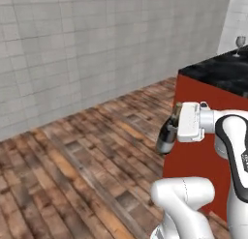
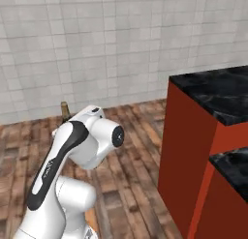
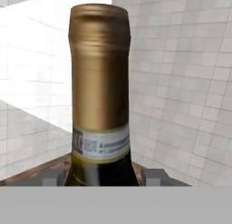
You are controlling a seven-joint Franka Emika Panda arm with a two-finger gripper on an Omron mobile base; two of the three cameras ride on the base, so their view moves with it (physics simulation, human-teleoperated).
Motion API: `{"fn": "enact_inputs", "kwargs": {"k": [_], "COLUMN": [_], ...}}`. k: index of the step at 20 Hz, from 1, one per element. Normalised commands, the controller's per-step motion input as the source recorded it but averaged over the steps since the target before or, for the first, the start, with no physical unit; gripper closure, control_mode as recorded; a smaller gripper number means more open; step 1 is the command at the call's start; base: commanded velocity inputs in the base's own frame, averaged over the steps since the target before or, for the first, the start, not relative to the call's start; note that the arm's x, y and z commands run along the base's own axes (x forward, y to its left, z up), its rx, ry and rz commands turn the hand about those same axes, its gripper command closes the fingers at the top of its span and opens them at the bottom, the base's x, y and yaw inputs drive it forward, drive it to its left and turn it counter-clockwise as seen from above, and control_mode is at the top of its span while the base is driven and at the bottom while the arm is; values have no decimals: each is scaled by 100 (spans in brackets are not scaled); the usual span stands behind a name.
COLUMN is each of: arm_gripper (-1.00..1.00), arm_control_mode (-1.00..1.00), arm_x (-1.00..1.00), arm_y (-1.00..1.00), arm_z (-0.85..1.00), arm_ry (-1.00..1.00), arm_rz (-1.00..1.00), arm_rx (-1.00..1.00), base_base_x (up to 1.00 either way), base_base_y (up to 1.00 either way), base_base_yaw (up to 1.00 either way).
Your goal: There is a wine glass and glass cup on the dining counter. Place the wine bottle next to the wine glass and the juice bottle next to the glass cup.
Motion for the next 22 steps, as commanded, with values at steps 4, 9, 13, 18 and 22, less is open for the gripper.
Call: {"fn": "enact_inputs", "kwargs": {"k": [4, 9, 13, 18, 22], "arm_gripper": [100, 100, 100, 100, 100], "arm_control_mode": [100, 100, 100, 100, 100], "arm_x": [0, 0, 0, 0, 0], "arm_y": [0, 0, 0, 0, 0], "arm_z": [0, 0, 0, 0, 0], "arm_ry": [0, 0, 0, 0, 0], "arm_rz": [0, 0, 0, 0, 0], "arm_rx": [0, 0, 0, 0, 0], "base_base_x": [68, 73, 72, 72, 72], "base_base_y": [35, 35, 34, 33, 34], "base_base_yaw": [-43, -38, -37, -37, -37]}}
